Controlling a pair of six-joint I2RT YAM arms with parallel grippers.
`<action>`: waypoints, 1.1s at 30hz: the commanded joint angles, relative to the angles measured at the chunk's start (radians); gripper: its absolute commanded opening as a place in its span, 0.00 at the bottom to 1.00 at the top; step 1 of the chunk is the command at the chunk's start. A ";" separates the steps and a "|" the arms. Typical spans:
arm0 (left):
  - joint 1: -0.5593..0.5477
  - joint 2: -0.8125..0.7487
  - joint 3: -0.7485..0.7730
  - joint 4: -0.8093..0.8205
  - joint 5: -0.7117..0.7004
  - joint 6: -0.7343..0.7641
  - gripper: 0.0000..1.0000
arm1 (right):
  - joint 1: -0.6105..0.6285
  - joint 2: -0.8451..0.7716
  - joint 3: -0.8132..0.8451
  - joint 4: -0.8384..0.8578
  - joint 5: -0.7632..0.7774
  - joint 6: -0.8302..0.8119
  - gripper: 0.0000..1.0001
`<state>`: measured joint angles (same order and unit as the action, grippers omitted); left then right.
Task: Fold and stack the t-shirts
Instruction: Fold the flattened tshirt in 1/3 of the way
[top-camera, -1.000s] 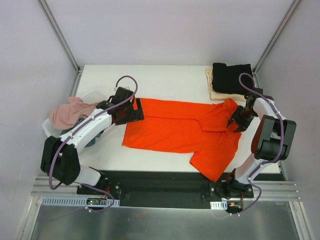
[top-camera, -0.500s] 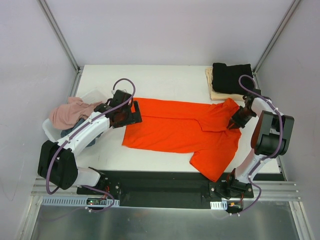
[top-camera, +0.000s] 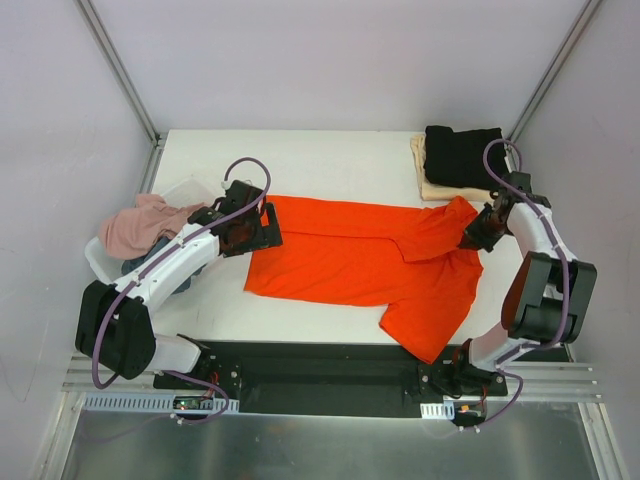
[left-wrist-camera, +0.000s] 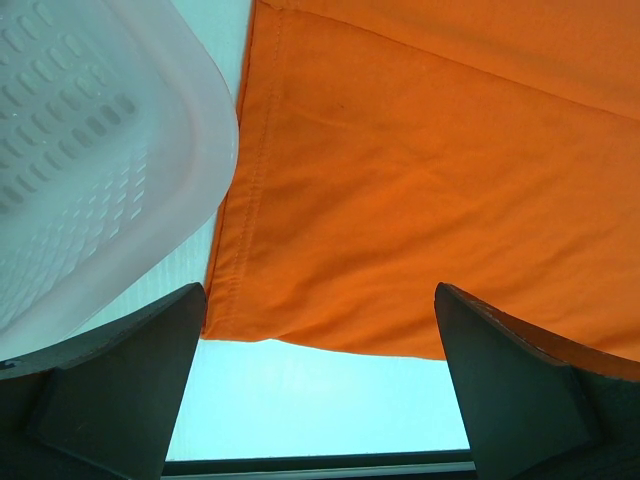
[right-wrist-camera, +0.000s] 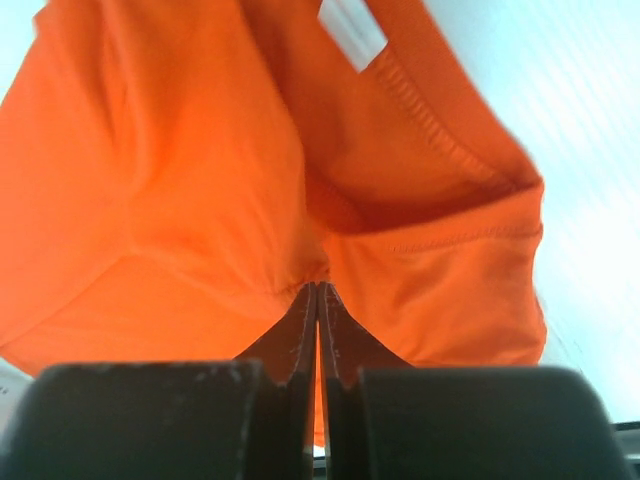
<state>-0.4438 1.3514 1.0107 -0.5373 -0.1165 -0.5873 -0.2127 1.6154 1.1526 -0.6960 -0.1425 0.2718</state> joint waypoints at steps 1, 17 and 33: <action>0.001 -0.021 0.025 -0.018 -0.031 0.007 0.99 | 0.018 -0.116 -0.047 -0.033 0.004 0.029 0.01; 0.001 -0.015 0.022 -0.024 -0.025 0.006 0.99 | 0.084 -0.288 -0.238 -0.031 0.198 0.193 0.07; -0.003 -0.098 -0.086 -0.090 0.075 -0.072 0.99 | 0.248 -0.288 -0.120 -0.163 0.178 -0.083 0.96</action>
<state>-0.4442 1.3411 0.9913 -0.5587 -0.0883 -0.5968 -0.0895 1.4136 1.0531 -0.8101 0.0467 0.2882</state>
